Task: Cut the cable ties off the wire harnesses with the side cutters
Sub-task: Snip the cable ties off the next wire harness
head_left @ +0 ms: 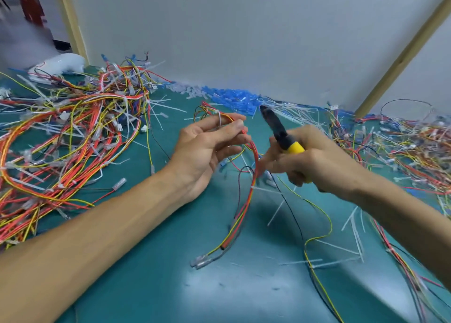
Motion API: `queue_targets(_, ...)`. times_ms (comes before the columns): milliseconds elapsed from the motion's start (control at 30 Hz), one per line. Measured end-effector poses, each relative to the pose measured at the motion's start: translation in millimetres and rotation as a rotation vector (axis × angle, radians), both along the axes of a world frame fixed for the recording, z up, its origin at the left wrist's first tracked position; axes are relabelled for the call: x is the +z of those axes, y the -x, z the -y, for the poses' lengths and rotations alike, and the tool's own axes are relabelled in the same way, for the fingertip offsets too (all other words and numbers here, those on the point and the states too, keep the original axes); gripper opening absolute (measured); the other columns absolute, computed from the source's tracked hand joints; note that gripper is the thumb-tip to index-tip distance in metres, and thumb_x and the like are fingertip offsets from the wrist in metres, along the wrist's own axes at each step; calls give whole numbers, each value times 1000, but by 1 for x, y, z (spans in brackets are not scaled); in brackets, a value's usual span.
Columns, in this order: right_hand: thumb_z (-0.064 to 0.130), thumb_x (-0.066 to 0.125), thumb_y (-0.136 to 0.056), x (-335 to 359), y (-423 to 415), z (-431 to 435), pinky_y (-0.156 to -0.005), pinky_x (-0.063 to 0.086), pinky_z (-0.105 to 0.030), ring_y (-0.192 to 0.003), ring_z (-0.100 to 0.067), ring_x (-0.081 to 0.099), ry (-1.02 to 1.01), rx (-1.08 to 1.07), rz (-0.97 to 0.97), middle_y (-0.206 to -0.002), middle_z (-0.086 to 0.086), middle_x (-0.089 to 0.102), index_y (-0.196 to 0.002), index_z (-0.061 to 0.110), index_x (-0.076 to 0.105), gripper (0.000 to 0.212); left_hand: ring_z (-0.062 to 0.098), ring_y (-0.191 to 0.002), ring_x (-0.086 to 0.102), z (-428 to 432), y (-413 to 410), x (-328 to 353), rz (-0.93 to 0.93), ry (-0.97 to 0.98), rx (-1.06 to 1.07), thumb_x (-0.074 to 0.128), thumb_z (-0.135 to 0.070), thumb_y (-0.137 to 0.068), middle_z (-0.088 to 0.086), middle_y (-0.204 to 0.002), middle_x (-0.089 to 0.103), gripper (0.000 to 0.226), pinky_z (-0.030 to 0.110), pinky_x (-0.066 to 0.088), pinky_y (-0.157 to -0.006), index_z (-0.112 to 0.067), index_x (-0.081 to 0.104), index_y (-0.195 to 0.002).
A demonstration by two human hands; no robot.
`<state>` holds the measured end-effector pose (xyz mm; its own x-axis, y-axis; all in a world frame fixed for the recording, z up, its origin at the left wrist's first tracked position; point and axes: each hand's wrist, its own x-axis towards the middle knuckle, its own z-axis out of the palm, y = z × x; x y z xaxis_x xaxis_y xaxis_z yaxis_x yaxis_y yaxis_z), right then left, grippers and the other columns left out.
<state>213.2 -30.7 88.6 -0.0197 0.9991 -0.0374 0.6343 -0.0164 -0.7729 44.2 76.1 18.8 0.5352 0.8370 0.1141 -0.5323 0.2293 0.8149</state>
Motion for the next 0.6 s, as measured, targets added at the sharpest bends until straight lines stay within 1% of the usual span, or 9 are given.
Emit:
queue_targets(33,22,71,-74,-11,0,6,-48,36,-24,-52,-18,46,26,17,-15,-88,-34,69,-57,21,64,18,12,-73,75,0,0,0,-4,5,7,70,-6,-90,7,-88,75,14,17,58,-62,-6,74,-104)
queue_targets(133,18,69,-77,-42,-2,22,-52,37,-27,-52,-15,48,10,24,-103,-68,-14,71,-65,3,59,22,14,-73,74,5,1,-2,-55,-6,6,71,-7,-92,5,-85,75,16,19,57,-62,-6,75,-107)
queue_targets(233,21,74,-82,-56,-6,31,-48,31,-28,-54,-26,40,-14,-13,-354,-62,-29,56,-58,16,58,30,15,-68,72,11,-1,-6,-276,-167,27,75,-12,-92,0,-85,74,15,21,54,-56,-7,77,-105)
queue_targets(300,23,73,-81,-52,-9,36,-47,31,-28,-54,-27,34,-7,-18,-560,-62,-21,55,-58,19,52,31,17,-62,70,13,-3,-9,-442,-302,76,75,-17,-93,-4,-83,71,14,22,51,-50,-5,77,-99)
queue_targets(333,20,73,-80,-50,-12,38,-48,32,-28,-55,-29,33,-16,-9,-577,-63,-18,56,-59,18,49,32,17,-61,69,15,-4,-9,-488,-345,92,75,-18,-94,-4,-82,69,16,24,50,-49,-2,76,-97)
queue_targets(400,14,75,-81,-47,-16,41,-52,34,-28,-58,-33,33,-35,28,-418,-65,-21,51,-61,13,42,39,20,-57,68,15,-4,-7,-512,-375,105,74,-20,-95,-1,-83,67,19,25,48,-45,-1,73,-94)
queue_targets(467,15,81,-83,-47,-16,42,-55,34,-26,-59,-25,36,-17,78,-198,-65,-21,45,-64,12,39,46,23,-49,63,15,-3,-4,-555,-420,125,73,-26,-96,1,-77,64,22,24,42,-40,-6,71,-85)
queue_targets(533,10,84,-86,-49,-13,44,-55,33,-27,-58,-16,37,11,115,-61,-62,-10,45,-65,14,45,45,15,-37,49,14,-1,-6,-727,-581,168,72,-39,-95,-2,-54,52,41,19,31,-38,-12,63,-65)
queue_targets(600,0,80,-87,-50,-8,46,-55,39,-35,-57,-23,42,22,136,-54,-62,-10,47,-65,20,46,45,9,-33,31,17,0,-7,-887,-716,166,71,-50,-93,-7,-37,36,59,18,23,-39,-10,60,-51)
